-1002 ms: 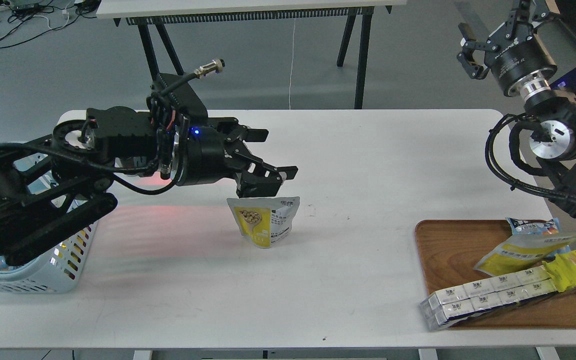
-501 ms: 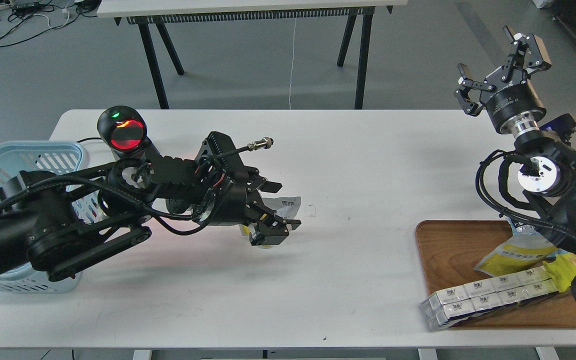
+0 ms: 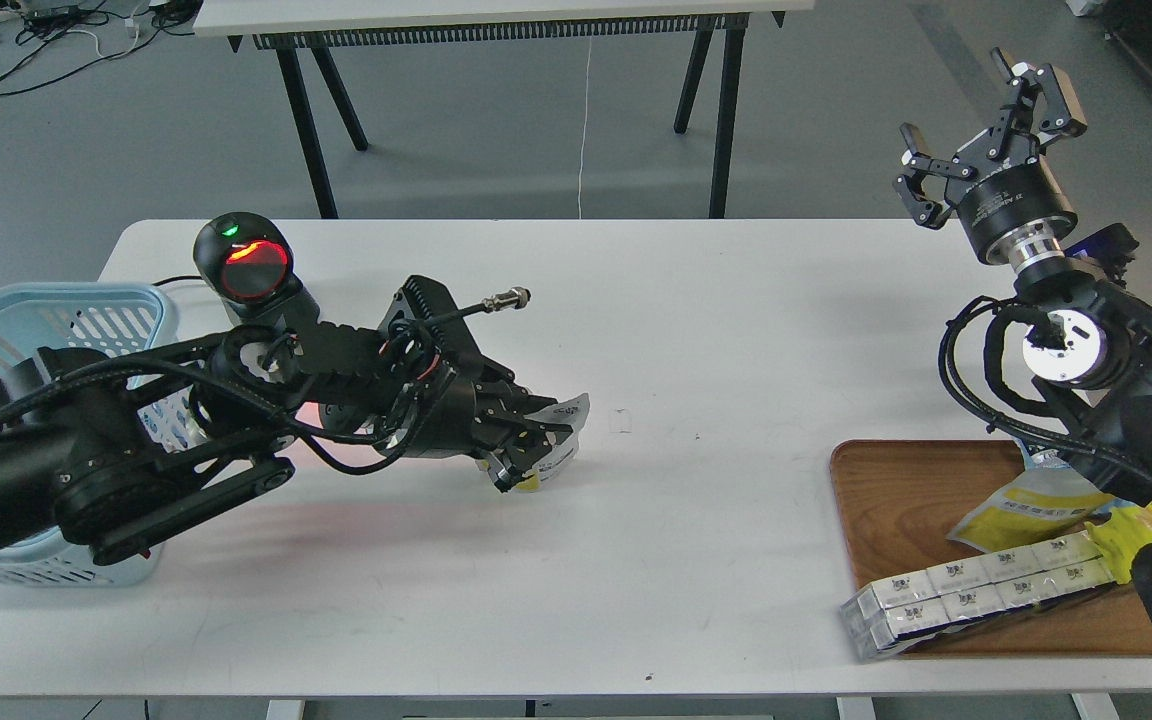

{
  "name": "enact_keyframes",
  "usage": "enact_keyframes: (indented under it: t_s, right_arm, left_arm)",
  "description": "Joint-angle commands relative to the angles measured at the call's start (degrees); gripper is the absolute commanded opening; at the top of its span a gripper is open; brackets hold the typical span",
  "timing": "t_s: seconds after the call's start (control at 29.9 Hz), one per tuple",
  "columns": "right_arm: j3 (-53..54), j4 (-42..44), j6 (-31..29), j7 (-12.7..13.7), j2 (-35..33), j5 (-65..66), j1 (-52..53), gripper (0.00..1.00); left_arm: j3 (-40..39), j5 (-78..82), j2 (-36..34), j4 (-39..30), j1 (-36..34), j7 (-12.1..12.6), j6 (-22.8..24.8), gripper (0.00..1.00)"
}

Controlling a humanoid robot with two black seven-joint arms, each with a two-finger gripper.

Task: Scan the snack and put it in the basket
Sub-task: 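Reach the left gripper to the packet and grasp it, then hold the packet with the left gripper in front of the scanner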

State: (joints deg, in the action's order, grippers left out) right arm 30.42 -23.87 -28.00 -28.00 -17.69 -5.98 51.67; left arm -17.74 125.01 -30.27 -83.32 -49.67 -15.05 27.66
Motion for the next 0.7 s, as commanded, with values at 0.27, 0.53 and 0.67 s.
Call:
enact_keyframes:
  t_s: [0.27, 0.53, 0.67]
  right_arm:
    - [-0.1, 0.05, 0.0, 0.0, 0.03, 0.01, 0.09, 0.99]
    - [-0.19, -0.03, 0.0, 0.0, -0.06, 0.01, 0.44, 0.99]
    - [-0.1, -0.12, 0.0, 0.0, 0.02, 0.01, 0.45, 0.99]
  left_arm:
    - [-0.19, -0.01, -1.9, -0.79, -0.34, -0.41, -1.2, 0.0]
    - [-1.07, -0.01, -8.83, -3.78, -0.25, -1.91, -3.05, 0.0]
    - [-2.38, -0.01, -11.74, -3.96, -0.25, -4.72, -3.75, 0.0]
